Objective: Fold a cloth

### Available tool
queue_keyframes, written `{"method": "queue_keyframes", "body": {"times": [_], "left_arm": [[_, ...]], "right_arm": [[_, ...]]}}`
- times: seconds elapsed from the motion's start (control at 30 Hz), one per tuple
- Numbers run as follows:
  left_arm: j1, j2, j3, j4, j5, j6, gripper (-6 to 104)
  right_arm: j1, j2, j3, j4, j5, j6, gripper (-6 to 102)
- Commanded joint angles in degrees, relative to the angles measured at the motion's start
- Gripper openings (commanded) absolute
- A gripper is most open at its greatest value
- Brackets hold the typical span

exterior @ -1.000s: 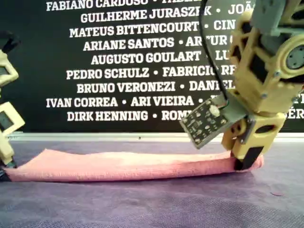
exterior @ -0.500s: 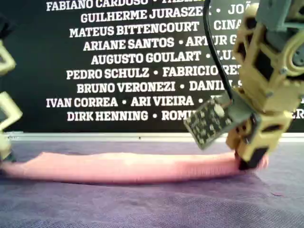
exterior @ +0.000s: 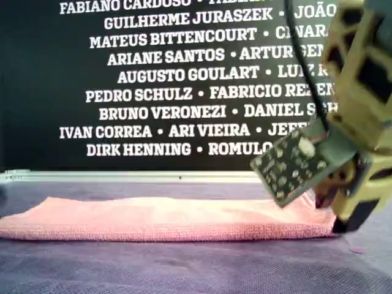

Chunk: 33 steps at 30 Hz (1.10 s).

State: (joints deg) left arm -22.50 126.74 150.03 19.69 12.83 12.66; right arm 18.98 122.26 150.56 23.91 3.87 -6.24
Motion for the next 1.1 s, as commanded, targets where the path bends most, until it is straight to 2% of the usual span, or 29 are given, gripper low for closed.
{"method": "queue_keyframes", "body": {"times": [0.0, 0.27, 0.33, 0.5, 0.6, 0.83, 1.07], "left_arm": [[-0.35, 12.74, 1.41, 0.09, -0.26, 0.26, 58], [6.94, 37.71, 13.8, 0.09, -0.26, 0.26, 58], [9.49, 42.8, 16.35, 0.09, -0.26, 0.26, 58], [18.19, 50.63, 18.63, 0.0, -0.26, 0.18, 59], [21.18, 50.63, 19.25, 0.0, -0.26, 0.18, 59], [21.62, 50.45, 19.34, 0.0, -0.18, 0.18, 58], [21.27, 50.45, 21.45, 0.0, 0.0, 0.18, 58]], "right_arm": [[-0.53, 10.72, 3.34, 0.88, 0.26, 0.18, 54], [-0.62, 32.17, 16.17, 0.79, 0.26, 0.18, 54], [-0.62, 36.39, 17.84, -0.09, 0.26, 0.18, 54], [-0.53, 41.48, 19.86, -0.44, -0.09, 0.18, 56], [-0.7, 41.22, 19.95, -0.44, 0.26, 0.18, 56], [-0.62, 38.06, 18.81, -0.44, 0.26, 0.09, 56], [-0.7, 16.96, 9.84, -2.99, -0.53, 0.18, 57]]}}
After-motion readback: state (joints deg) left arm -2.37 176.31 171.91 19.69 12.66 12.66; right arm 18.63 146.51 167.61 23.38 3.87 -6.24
